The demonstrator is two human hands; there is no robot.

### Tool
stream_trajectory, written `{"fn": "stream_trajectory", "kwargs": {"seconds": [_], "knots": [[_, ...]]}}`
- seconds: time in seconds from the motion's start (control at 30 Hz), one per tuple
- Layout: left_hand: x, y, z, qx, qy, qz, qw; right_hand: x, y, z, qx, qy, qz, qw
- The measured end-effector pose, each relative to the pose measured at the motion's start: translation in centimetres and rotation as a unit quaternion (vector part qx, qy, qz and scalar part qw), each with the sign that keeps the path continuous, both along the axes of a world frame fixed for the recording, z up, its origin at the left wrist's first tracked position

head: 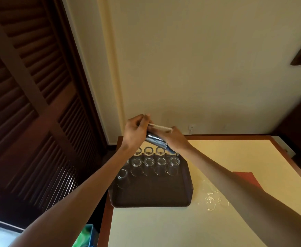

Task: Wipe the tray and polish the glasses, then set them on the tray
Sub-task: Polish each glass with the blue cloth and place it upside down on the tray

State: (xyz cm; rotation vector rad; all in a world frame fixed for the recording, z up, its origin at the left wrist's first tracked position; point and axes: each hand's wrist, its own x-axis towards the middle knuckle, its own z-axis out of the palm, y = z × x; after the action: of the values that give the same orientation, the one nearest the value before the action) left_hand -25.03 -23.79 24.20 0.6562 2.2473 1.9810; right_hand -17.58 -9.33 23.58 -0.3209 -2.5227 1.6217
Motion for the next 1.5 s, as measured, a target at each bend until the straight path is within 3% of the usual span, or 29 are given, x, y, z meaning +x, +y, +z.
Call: {"fn": "stream_trajectory", "kwargs": {"seconds": [0.03, 0.07, 0.1, 0.17, 0.23, 0.27, 0.3, 0.37, 0.4, 0.43, 0.53, 0.6, 0.63, 0.67, 0.73, 0.8, 0.87, 0.9, 0.93, 1.0, 1.07, 1.13, 1.2, 1.27, 1.3, 1.33, 1.4, 1.47, 1.5], "knots": [[0.2, 0.3, 0.1, 0.001, 0.037, 0.002, 0.999, 0.4, -0.1, 0.1, -0.180, -0.117, 0.028, 0.976], [0.3, 0.5, 0.0, -0.002, 0.065, 0.003, 0.998, 0.8, -0.2, 0.3, -0.281, -0.211, 0.056, 0.934], [0.4, 0.8, 0.0, -0.004, 0.081, -0.001, 0.997, 1.0, -0.1, 0.1, -0.322, -0.257, 0.080, 0.908], [0.2, 1.0, -0.3, -0.005, 0.072, -0.022, 0.997, 0.5, 0.7, -0.4, -0.285, -0.243, 0.078, 0.924], [-0.3, 1.0, -0.3, 0.012, -0.021, -0.059, 0.998, -0.4, 1.5, -0.3, -0.104, -0.121, 0.033, 0.987], [-0.4, 1.1, 0.0, 0.030, -0.102, -0.076, 0.991, -0.9, 2.0, -0.3, 0.049, -0.035, 0.007, 0.998], [-0.5, 1.3, 0.3, 0.044, -0.185, -0.090, 0.978, -1.3, 2.7, -0.2, 0.227, 0.053, -0.019, 0.972], [-0.8, 1.8, 0.3, 0.034, -0.268, -0.095, 0.958, -1.8, 3.7, 0.4, 0.506, 0.159, -0.054, 0.846], [-1.0, 2.1, 0.1, 0.021, -0.264, -0.081, 0.961, -1.8, 3.8, 0.7, 0.567, 0.157, -0.043, 0.808], [-1.2, 2.4, -0.1, 0.009, -0.241, -0.058, 0.969, -1.8, 3.9, 0.9, 0.580, 0.145, -0.035, 0.801], [-1.5, 2.7, -0.5, -0.003, -0.115, -0.003, 0.993, -2.3, 3.5, -0.1, 0.401, 0.166, -0.033, 0.900], [-1.6, 2.8, -0.2, 0.003, -0.028, 0.005, 1.000, -2.3, 2.8, -0.3, 0.106, 0.111, -0.001, 0.988], [-1.5, 2.9, 0.1, 0.002, 0.011, 0.006, 1.000, -2.0, 2.4, -0.2, -0.062, 0.024, 0.034, 0.997], [-1.6, 2.9, 0.2, -0.005, 0.047, 0.006, 0.999, -1.8, 2.1, -0.1, -0.199, -0.070, 0.069, 0.975], [-1.6, 2.9, -0.1, -0.019, 0.091, -0.001, 0.996, -1.6, 1.9, -0.5, -0.309, -0.183, 0.103, 0.928], [-2.1, 2.6, -0.7, -0.012, 0.064, -0.024, 0.998, -2.4, 2.7, -1.1, -0.233, -0.158, 0.087, 0.955], [-2.7, 2.5, -1.0, -0.004, -0.045, -0.062, 0.997, -3.3, 3.6, -1.3, 0.003, -0.049, 0.025, 0.998], [-2.9, 2.6, -0.9, -0.003, -0.122, -0.076, 0.990, -3.8, 4.3, -1.3, 0.166, 0.014, -0.010, 0.986], [-3.0, 2.8, -0.7, -0.006, -0.196, -0.081, 0.977, -4.2, 4.8, -1.2, 0.321, 0.068, -0.034, 0.944], [-2.9, 3.5, -0.5, -0.029, -0.266, -0.060, 0.962, -4.2, 5.3, -0.7, 0.484, 0.134, -0.039, 0.864], [-3.0, 3.8, -0.9, -0.062, -0.197, -0.028, 0.978, -4.1, 5.4, -1.1, 0.477, 0.139, -0.025, 0.868], [-3.1, 3.7, -1.2, -0.081, -0.088, -0.013, 0.993, -3.9, 4.9, -2.1, 0.350, 0.146, -0.040, 0.924], [-2.9, 3.7, -1.1, -0.068, -0.018, -0.006, 0.997, -3.3, 3.7, -2.4, 0.074, 0.086, -0.043, 0.993], [-2.4, 4.0, -0.9, -0.046, 0.038, 0.002, 0.998, -2.7, 2.9, -2.4, -0.209, -0.066, 0.008, 0.976], [-2.2, 4.0, -0.8, -0.036, 0.055, 0.004, 0.998, -2.4, 2.6, -2.4, -0.276, -0.122, 0.043, 0.952], [-2.2, 4.0, -1.0, -0.030, 0.059, 0.003, 0.998, -2.2, 2.5, -2.3, -0.291, -0.148, 0.064, 0.943], [-2.6, 3.6, -1.8, -0.015, 0.014, -0.017, 1.000, -2.6, 2.7, -2.1, -0.208, -0.120, 0.034, 0.970], [-3.0, 3.2, -2.2, 0.003, -0.092, -0.058, 0.994, -3.1, 3.4, -2.0, 0.020, -0.002, -0.041, 0.999], [-3.2, 3.1, -2.2, 0.006, -0.156, -0.073, 0.985, -3.4, 3.8, -2.2, 0.155, 0.069, -0.065, 0.983]]}}
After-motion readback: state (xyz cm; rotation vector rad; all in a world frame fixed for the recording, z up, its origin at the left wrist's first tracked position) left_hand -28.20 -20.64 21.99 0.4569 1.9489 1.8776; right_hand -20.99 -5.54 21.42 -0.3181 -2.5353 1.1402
